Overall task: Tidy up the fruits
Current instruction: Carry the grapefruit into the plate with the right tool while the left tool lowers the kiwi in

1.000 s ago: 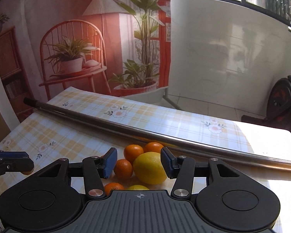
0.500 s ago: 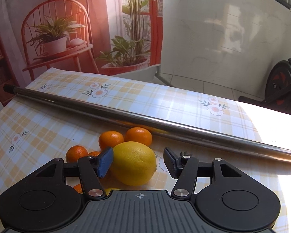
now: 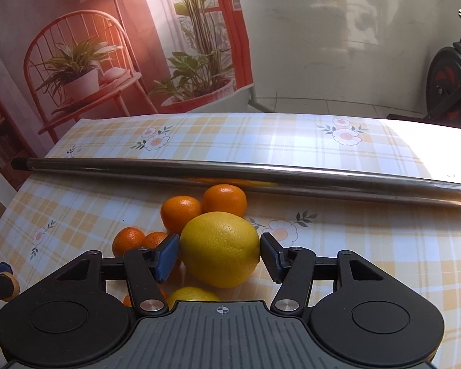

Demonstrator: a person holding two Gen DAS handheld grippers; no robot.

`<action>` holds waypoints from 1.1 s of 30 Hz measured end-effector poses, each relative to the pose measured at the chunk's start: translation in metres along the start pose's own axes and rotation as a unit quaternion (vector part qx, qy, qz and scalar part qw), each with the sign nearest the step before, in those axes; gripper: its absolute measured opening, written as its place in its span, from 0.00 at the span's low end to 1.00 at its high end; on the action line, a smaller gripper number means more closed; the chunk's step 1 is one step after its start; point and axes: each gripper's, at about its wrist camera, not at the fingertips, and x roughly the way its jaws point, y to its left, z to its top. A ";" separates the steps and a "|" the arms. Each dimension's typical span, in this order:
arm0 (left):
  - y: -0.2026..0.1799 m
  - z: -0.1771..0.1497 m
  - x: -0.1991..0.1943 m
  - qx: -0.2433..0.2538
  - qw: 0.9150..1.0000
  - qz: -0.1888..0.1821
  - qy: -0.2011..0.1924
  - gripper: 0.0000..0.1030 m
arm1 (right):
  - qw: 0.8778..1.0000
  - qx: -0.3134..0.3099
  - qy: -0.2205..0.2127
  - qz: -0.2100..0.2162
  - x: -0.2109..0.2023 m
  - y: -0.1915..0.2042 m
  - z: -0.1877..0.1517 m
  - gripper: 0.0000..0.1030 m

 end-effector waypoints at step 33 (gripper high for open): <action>-0.036 -0.029 -0.033 0.064 0.997 -0.009 0.029 0.29 | 0.993 -0.068 -0.028 0.090 -0.107 0.054 -0.071 0.52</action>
